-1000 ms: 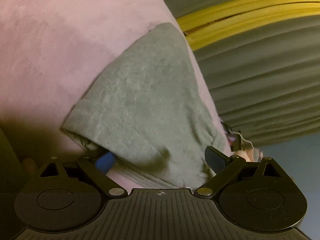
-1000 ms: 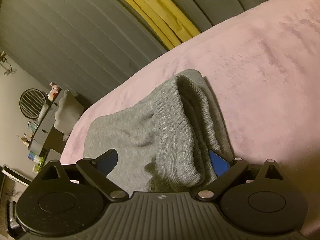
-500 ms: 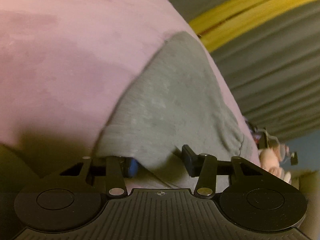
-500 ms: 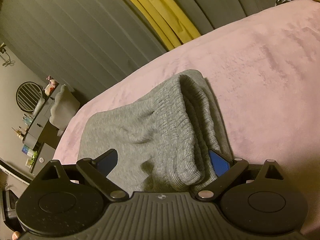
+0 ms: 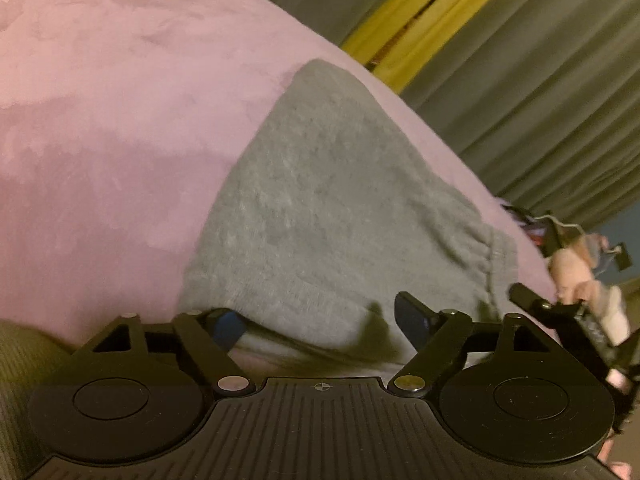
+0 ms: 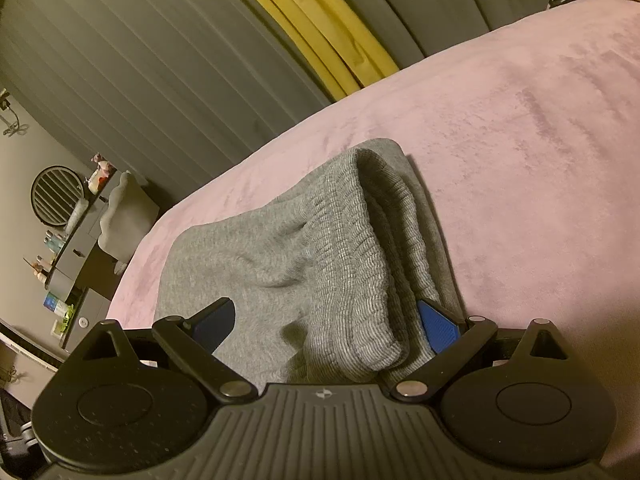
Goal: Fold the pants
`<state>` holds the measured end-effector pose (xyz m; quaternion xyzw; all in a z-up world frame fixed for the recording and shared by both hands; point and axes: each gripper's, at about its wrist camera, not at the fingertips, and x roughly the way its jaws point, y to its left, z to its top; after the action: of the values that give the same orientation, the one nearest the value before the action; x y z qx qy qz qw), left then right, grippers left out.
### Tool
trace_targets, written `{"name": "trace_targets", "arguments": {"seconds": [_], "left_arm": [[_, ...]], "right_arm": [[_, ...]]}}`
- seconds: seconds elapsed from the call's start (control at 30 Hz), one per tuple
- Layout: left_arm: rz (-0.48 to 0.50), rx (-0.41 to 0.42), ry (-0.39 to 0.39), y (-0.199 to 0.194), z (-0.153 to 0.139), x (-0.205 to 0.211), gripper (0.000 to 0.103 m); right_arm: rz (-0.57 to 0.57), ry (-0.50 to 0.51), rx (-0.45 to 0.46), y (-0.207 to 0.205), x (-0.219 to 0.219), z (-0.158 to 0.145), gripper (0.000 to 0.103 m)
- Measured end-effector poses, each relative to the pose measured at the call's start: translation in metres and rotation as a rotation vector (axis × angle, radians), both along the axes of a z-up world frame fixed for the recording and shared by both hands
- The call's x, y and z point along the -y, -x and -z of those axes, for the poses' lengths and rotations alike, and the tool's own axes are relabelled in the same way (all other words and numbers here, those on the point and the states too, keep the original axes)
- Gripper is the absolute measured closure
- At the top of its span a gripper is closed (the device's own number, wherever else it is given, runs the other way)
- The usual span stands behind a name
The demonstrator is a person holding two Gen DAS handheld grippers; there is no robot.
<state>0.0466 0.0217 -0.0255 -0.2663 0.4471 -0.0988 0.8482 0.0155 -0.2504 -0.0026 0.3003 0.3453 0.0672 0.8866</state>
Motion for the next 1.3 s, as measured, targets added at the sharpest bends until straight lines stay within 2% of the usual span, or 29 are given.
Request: {"name": "trace_targets", "arguments": {"seconds": [0.1, 0.13, 0.23, 0.33, 0.37, 0.4, 0.47, 0.53, 0.6, 0.63, 0.7, 0.77, 0.87, 0.97, 1.07, 1.1, 1.13, 1.17, 1.23, 1.3], "left_arm": [[-0.022, -0.009, 0.000, 0.002, -0.001, -0.006, 0.033], [-0.031, -0.016, 0.004, 0.003, -0.001, -0.010, 0.040], [-0.079, -0.050, 0.042, 0.004, -0.001, -0.026, 0.044], [-0.125, -0.095, 0.054, 0.010, -0.007, -0.045, 0.044], [-0.135, -0.100, 0.070, 0.011, -0.010, -0.050, 0.042], [-0.163, -0.097, 0.049, 0.013, -0.015, -0.055, 0.038], [-0.243, -0.022, -0.110, 0.020, -0.037, -0.058, 0.019], [-0.274, 0.102, -0.205, 0.023, -0.056, -0.060, 0.007], [-0.201, 0.163, -0.221, 0.012, -0.060, -0.059, 0.006], [-0.149, 0.166, -0.205, 0.003, -0.056, -0.059, 0.005], [-0.068, 0.109, -0.155, -0.021, -0.038, -0.057, 0.005], [-0.037, 0.056, -0.124, -0.047, -0.017, -0.049, 0.006], [0.071, 0.004, -0.094, -0.077, 0.007, -0.029, 0.006], [0.165, -0.044, -0.126, -0.102, 0.024, -0.006, 0.006], [0.173, -0.024, -0.154, -0.116, 0.027, 0.001, 0.004], [0.163, 0.005, -0.153, -0.119, 0.026, 0.003, 0.004], [0.162, 0.039, -0.164, -0.122, 0.025, 0.006, 0.011], [0.159, 0.058, -0.191, -0.124, 0.026, 0.009, 0.017], [0.158, 0.085, -0.218, -0.121, 0.025, 0.014, 0.023], [0.179, 0.111, -0.230, -0.114, 0.020, 0.014, 0.027]], "right_arm": [[-0.004, 0.003, -0.002, 0.000, 0.001, -0.001, 0.006], [-0.006, 0.003, -0.005, -0.001, 0.001, -0.001, 0.006], [-0.012, 0.010, -0.016, -0.004, 0.002, -0.004, 0.006], [0.008, 0.081, -0.023, -0.006, 0.005, -0.009, 0.006], [0.023, 0.101, -0.029, -0.007, 0.009, -0.009, 0.006], [0.031, 0.103, -0.038, -0.009, 0.012, -0.009, 0.005], [0.038, 0.074, -0.081, -0.017, 0.022, -0.004, 0.005], [0.031, 0.042, -0.126, -0.028, 0.030, 0.003, 0.005], [0.005, 0.031, -0.156, -0.039, 0.035, 0.009, 0.004], [-0.008, 0.025, -0.167, -0.044, 0.038, 0.012, 0.004], [-0.047, -0.035, -0.203, -0.056, 0.043, 0.023, 0.004], [-0.083, -0.102, -0.229, -0.065, 0.046, 0.032, 0.004], [-0.155, -0.113, -0.217, -0.071, 0.043, 0.034, 0.004], [-0.206, -0.082, -0.199, -0.074, 0.036, 0.034, 0.004], [-0.228, -0.032, -0.169, -0.079, 0.024, 0.035, 0.004], [-0.236, -0.002, -0.161, -0.081, 0.018, 0.034, 0.005], [-0.245, 0.029, -0.146, -0.083, 0.013, 0.032, 0.013], [-0.243, 0.056, -0.134, -0.083, 0.009, 0.032, 0.031], [-0.243, 0.039, -0.126, -0.087, 0.010, 0.032, 0.036], [-0.238, -0.004, -0.130, -0.088, 0.018, 0.035, 0.036]]}}
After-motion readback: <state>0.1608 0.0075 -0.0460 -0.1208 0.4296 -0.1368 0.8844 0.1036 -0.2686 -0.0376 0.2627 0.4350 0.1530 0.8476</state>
